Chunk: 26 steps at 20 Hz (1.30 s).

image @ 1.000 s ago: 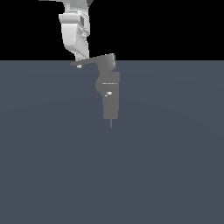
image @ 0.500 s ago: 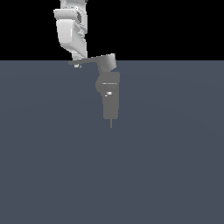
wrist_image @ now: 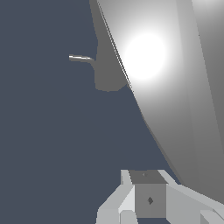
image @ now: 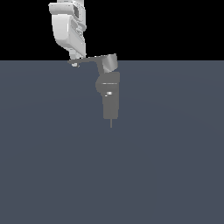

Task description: Turn on the faucet by rotating a designated handle.

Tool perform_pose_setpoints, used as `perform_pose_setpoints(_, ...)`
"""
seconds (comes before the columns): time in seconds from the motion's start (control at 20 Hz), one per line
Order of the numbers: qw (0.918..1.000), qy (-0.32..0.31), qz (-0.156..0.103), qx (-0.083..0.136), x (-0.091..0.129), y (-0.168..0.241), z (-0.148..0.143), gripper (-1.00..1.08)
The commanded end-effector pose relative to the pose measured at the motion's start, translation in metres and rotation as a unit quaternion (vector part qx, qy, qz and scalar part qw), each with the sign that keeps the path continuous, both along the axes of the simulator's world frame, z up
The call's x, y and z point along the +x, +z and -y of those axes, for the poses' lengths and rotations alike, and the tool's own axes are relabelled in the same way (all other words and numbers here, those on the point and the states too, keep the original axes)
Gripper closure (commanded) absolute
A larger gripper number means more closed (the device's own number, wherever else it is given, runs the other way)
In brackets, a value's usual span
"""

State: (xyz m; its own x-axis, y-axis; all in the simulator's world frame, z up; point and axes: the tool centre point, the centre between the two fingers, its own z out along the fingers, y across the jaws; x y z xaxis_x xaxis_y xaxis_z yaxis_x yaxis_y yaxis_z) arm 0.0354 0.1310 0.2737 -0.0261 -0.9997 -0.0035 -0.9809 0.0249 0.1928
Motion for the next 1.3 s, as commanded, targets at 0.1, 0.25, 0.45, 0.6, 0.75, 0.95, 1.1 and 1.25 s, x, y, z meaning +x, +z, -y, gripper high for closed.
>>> perform_pose_setpoints(0.1,1.0000,0.000,-0.002,-0.001,-0.014,0.004,0.000,1.08)
perform_pose_setpoints(0.25,1.0000,0.000,-0.002,-0.001,-0.023,0.005,-0.001,1.08)
perform_pose_setpoints(0.45,1.0000,0.000,-0.002,-0.001,-0.035,0.008,-0.002,1.08)
perform_pose_setpoints(0.6,1.0000,0.000,-0.002,-0.001,-0.041,0.009,-0.002,1.08)
perform_pose_setpoints(0.75,1.0000,-0.003,-0.003,-0.002,-0.042,0.005,0.006,1.08)
perform_pose_setpoints(0.95,1.0000,-0.003,-0.003,-0.002,-0.052,0.008,0.014,1.08)
perform_pose_setpoints(1.1,1.0000,-0.002,-0.003,-0.002,-0.060,0.009,0.020,1.08)
perform_pose_setpoints(1.25,1.0000,-0.002,-0.003,-0.002,-0.068,0.011,0.027,1.08)
